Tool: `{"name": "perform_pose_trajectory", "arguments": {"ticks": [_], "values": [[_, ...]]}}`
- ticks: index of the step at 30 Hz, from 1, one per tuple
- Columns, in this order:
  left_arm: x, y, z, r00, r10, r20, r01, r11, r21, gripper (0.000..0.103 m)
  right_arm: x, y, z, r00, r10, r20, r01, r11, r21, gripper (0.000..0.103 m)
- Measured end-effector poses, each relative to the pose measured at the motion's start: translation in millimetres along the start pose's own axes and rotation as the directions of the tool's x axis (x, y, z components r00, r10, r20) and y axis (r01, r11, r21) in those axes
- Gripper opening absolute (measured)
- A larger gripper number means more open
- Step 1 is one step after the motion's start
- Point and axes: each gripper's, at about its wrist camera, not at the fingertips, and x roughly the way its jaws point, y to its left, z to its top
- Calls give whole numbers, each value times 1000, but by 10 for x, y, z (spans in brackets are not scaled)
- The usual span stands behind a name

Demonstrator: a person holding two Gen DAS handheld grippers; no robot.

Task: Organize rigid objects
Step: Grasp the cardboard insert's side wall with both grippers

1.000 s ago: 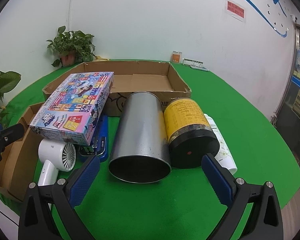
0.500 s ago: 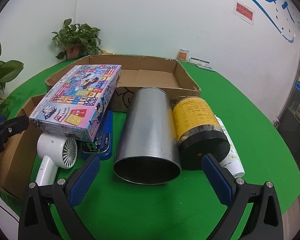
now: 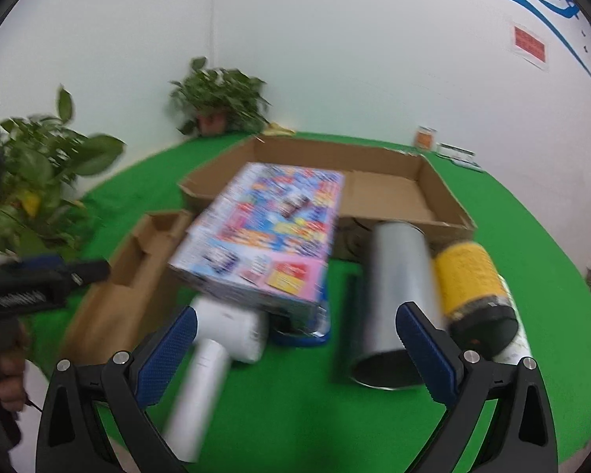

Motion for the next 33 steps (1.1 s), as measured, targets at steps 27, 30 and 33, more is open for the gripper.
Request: {"name": "perform_pose_trajectory", "arguments": {"ticks": [27,30,33], "values": [[260,157,-313,960,-195,-201,182,980,-79,16,869,1399,-135,940,145,-308,-193,972,-132,14],[156,147,-294,971,-158,-181,149,987,-60,15,821,1354,-115,942,147,-301,-191,974,-121,9],[-41,92,-180,983,-140,-118,137,990,-39,14,656,1291,-10,957,179,-230,-206,973,-102,9]]}}
